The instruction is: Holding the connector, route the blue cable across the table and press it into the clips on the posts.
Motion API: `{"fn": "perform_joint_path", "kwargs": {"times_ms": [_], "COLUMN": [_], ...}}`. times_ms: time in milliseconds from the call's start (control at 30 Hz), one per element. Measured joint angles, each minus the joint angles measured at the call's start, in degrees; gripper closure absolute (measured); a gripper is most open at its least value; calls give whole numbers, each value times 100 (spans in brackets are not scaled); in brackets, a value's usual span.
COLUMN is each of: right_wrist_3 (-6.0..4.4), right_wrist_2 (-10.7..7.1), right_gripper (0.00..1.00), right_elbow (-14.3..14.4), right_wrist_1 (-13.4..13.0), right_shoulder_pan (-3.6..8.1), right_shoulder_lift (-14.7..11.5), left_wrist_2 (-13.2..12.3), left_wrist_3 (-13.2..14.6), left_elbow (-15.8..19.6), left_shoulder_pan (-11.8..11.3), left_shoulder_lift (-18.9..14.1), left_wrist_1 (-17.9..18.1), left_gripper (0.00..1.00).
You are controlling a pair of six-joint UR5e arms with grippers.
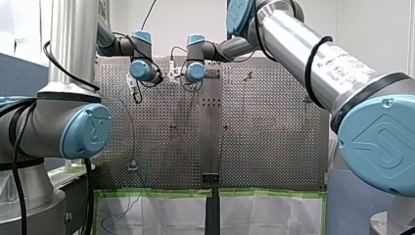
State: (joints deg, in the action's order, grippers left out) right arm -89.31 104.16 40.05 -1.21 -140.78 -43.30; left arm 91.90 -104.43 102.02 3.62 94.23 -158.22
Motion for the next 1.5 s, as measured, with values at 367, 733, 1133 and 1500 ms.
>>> {"fn": "perform_joint_path", "kwargs": {"times_ms": [367, 733, 1133, 1500], "right_wrist_3": [-16, -19, -5, 6], "right_wrist_2": [3, 9, 28, 33], "right_gripper": [100, 100, 100, 100], "right_elbow": [19, 464, 909, 1390], "right_wrist_1": [22, 56, 208, 208], "right_shoulder_pan": [-18, -1, 1, -81], "right_shoulder_lift": [1, 1, -30, -175], "left_wrist_2": [438, 738, 887, 920], "left_wrist_3": [84, 155, 115, 45], "left_elbow": [51, 578, 1240, 1676], "left_shoulder_pan": [85, 262, 313, 306], "left_shoulder_lift": [-5, -7, 46, 555], "left_wrist_1": [-276, -38, 475, 919], "left_gripper": [100, 100, 100, 100]}}
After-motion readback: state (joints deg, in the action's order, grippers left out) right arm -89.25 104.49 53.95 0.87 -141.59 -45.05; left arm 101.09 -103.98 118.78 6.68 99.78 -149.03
